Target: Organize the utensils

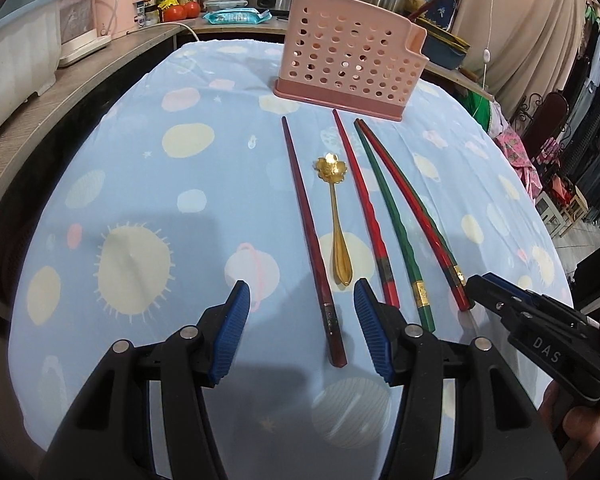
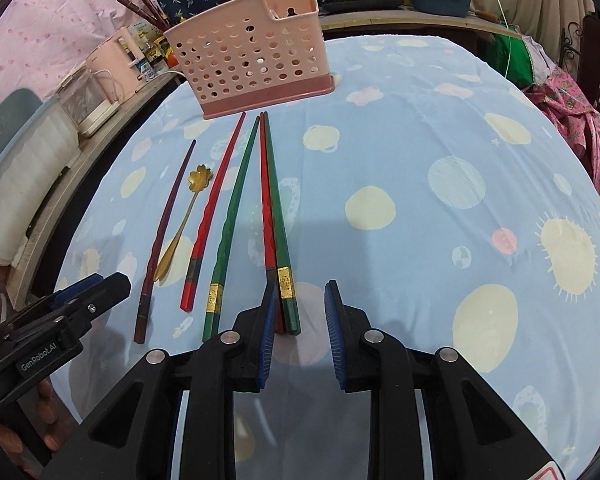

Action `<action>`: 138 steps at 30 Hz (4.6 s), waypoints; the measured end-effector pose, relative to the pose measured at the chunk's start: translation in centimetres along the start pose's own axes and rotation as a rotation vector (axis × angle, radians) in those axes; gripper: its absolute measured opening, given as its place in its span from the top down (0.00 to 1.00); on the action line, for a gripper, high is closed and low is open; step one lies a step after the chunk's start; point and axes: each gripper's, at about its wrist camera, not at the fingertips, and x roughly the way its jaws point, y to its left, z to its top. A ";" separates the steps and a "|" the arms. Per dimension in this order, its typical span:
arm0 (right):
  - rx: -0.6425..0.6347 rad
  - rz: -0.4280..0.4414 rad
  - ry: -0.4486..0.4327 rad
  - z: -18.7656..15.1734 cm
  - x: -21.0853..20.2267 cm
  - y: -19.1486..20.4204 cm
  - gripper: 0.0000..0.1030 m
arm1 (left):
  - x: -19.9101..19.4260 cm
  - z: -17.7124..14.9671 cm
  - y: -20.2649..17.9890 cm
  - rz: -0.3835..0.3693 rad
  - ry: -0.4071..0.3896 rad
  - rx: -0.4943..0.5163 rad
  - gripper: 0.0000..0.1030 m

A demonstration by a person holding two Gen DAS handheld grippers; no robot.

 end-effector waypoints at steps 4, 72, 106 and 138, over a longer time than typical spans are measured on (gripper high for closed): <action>0.001 0.000 0.003 -0.1 0.2 -0.2 0.81 | 0.3 -0.1 -0.1 -0.003 0.006 0.004 0.50; 0.102 0.082 -0.235 4.8 -9.9 -2.0 0.93 | -9.2 5.3 0.3 -0.052 -0.232 0.003 0.97; 0.092 0.094 -0.183 3.3 -8.4 -1.1 0.93 | 0.6 -1.3 4.1 0.016 0.005 0.008 0.90; 0.039 0.112 -0.441 11.3 -16.2 -0.5 0.93 | -13.0 13.9 -0.4 -0.085 -0.411 0.049 0.93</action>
